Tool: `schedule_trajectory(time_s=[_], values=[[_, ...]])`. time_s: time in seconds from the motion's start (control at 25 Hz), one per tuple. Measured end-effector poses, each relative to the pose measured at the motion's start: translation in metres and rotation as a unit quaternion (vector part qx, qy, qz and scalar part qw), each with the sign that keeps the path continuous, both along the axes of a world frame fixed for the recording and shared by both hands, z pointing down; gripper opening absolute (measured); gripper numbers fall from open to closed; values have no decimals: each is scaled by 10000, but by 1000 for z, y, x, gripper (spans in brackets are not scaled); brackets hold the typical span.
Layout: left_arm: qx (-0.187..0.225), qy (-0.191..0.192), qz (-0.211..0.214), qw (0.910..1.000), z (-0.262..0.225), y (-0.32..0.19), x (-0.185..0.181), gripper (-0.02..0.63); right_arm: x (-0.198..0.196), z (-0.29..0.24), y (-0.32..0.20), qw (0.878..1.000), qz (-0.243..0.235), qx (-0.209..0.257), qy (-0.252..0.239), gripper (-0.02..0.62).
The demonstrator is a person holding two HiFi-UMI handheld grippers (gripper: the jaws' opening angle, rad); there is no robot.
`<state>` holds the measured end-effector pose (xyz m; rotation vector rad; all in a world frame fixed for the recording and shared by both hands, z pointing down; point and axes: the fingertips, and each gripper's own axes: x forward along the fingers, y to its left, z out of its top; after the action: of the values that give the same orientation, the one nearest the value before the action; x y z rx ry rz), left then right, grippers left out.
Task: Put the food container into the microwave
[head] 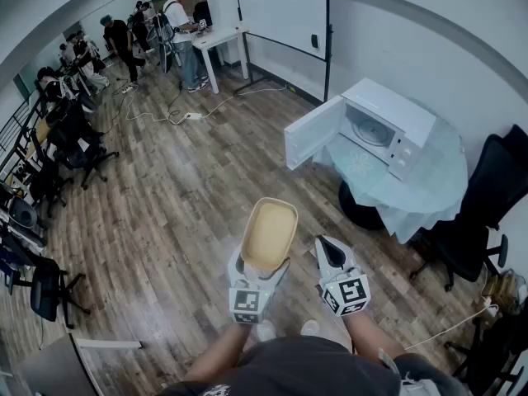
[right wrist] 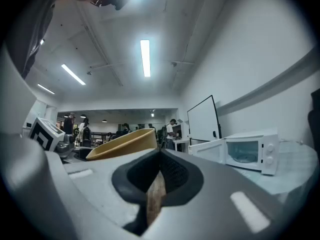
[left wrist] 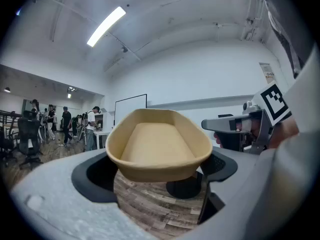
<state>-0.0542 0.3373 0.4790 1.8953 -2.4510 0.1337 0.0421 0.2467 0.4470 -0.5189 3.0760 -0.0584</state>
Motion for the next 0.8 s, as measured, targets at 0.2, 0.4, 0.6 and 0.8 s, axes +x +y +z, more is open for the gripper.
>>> schedule_trajectory(time_s=[0.2, 0.4, 0.6, 0.8], values=[[-37, 178, -11, 9998, 7, 11, -11, 520, -16, 0, 13, 10000, -35, 34, 73, 2], [-29, 344, -31, 9994, 11, 24, -26, 520, -29, -2, 23, 10000, 8, 61, 73, 2], [-41, 374, 63, 9993, 18, 32, -39, 520, -39, 1, 31, 10000, 48, -67, -11, 2], [-48, 373, 189, 9991, 20, 43, -52, 520, -52, 3, 43, 9997, 130, -172, -69, 2]])
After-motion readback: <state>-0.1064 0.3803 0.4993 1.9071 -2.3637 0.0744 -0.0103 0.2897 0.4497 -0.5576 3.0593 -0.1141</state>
